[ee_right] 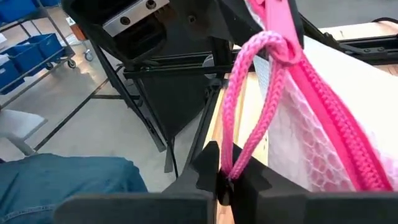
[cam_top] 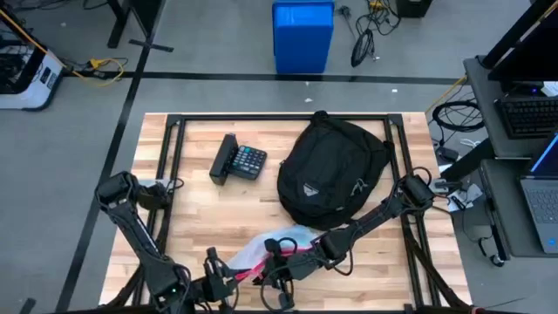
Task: Unpack backpack
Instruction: Open the white zip bag
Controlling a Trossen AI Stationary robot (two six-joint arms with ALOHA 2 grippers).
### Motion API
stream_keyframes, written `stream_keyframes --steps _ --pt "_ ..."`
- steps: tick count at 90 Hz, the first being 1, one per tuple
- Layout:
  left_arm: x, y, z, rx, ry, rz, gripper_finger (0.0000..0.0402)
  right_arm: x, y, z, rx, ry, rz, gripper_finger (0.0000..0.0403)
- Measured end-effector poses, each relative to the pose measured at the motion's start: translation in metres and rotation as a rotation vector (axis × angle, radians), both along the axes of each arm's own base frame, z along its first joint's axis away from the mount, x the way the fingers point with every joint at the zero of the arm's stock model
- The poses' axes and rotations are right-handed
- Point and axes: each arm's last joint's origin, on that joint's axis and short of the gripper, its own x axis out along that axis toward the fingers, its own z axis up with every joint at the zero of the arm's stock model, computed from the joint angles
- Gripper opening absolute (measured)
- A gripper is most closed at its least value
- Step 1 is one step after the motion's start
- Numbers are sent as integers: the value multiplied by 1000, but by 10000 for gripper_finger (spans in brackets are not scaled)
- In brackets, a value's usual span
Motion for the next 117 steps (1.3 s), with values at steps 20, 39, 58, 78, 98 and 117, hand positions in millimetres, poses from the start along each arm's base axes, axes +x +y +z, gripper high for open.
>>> stream_keyframes --steps 20,39,58,78,98,117 --pt "-4 -3 -1 5 24 -34 0 -6 4 -6 2 91 22 1" --pt "-10 -7 -2 5 38 -63 0 -26 14 5 11 185 18 1" --pt "-13 -9 -1 1 40 -77 0 -51 19 26 13 266 6 0" --pt "-21 -14 -1 9 33 -91 0 -81 15 27 -27 493 -48 0" --pt "-26 -16 0 21 19 -89 0 -102 19 29 -28 609 -86 0" --pt "-27 -16 1 21 18 -91 0 -134 19 37 -37 761 -160 0"
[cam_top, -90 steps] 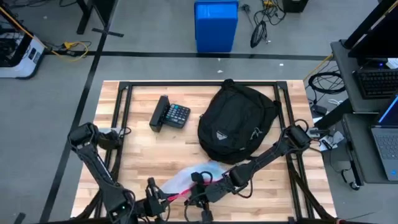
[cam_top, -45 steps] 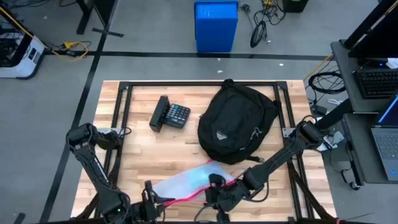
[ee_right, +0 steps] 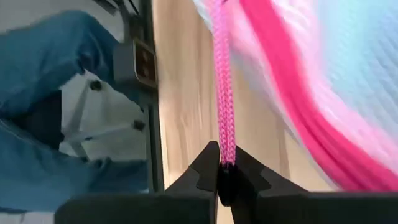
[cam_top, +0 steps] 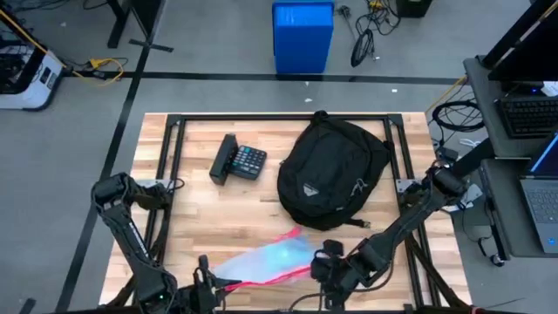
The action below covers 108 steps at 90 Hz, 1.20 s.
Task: Unpack backpack
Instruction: Open the white zip bag
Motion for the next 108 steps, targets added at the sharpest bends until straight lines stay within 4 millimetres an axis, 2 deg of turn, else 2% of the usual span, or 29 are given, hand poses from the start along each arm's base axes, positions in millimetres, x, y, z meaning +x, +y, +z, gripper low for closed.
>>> stream_keyframes --steps 27,75,108 --pt "0 0 0 3 3 1 0 -38 3 14 -12 105 -71 0" --pt "0 0 0 4 4 0 0 -59 9 14 -25 200 -136 0" --pt "0 1 0 3 4 0 0 -59 11 15 -4 195 -133 5"
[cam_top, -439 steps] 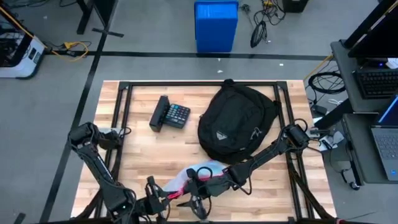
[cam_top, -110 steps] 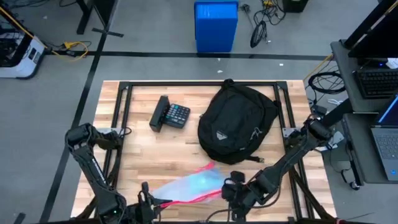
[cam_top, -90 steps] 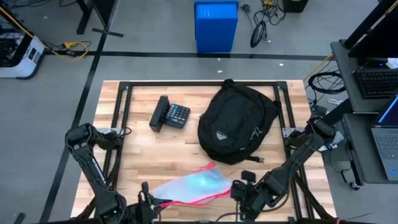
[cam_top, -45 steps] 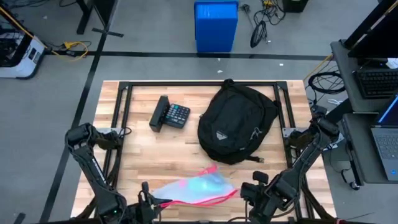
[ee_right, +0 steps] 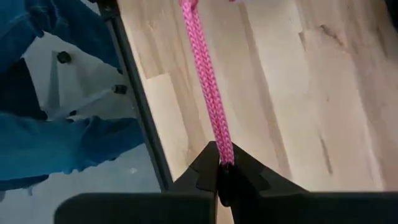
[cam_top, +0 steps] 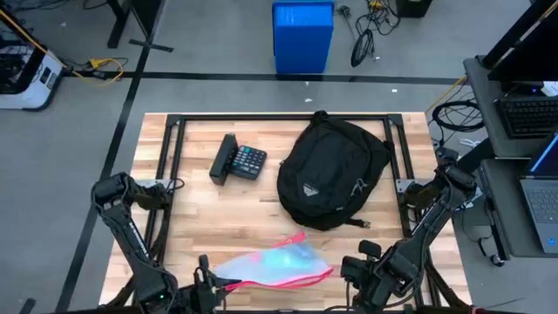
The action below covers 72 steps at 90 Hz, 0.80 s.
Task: Unpack backpack
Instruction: Open the white zip bag, then remove the black pen from the white zip bag
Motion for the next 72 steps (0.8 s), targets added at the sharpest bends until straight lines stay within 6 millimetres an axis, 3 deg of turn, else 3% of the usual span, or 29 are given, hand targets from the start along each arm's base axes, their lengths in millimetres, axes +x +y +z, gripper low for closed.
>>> stream_keyframes --steps 17,30,43,56,72 --pt "0 0 0 0 0 0 0 4 6 5 76 -62 4 44" --pt "0 0 0 0 1 0 0 -1 2 25 128 -151 17 72" --pt "0 0 0 -4 0 1 0 1 -6 41 -14 -396 18 88" --pt "2 1 0 -5 0 7 0 24 0 46 -166 -647 136 102" --pt "3 2 0 -7 4 8 0 57 12 30 -261 -761 274 124"
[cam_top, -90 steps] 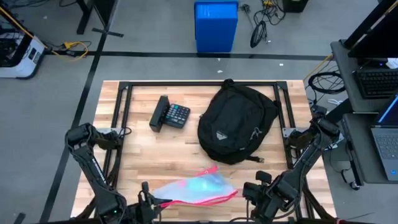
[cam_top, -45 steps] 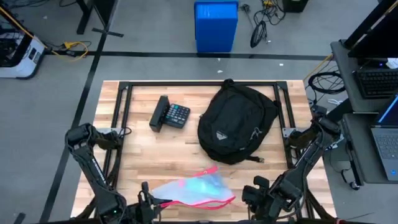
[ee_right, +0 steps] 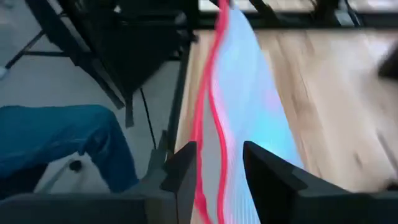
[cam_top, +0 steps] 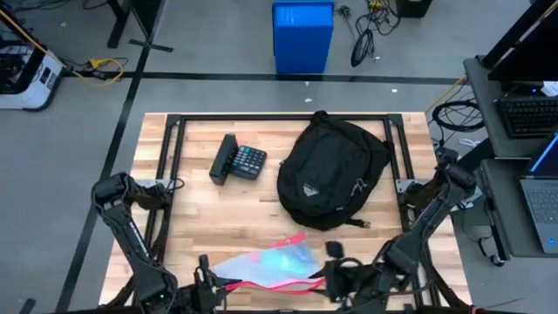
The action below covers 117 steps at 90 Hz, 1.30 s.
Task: Unpack backpack
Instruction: Remove the black pen from the white zip bag
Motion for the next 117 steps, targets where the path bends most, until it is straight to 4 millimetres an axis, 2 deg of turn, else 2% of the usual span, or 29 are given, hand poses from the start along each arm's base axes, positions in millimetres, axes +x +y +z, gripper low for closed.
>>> stream_keyframes --steps 19,54,73,84,99,117 --pt "0 0 0 0 0 0 0 20 1 -32 -126 57 11 143" --pt "0 0 0 3 -4 4 0 29 -6 -39 -63 117 11 155" --pt "0 0 0 2 -5 5 0 42 -10 -55 -52 170 17 152" --pt "0 0 0 3 -4 5 0 48 -14 -65 -57 199 -8 118" --pt "0 0 0 -2 -1 0 0 55 -22 -64 -72 189 -32 16" --pt "1 -1 0 -12 12 -16 10 65 -37 -62 -100 182 -48 1"
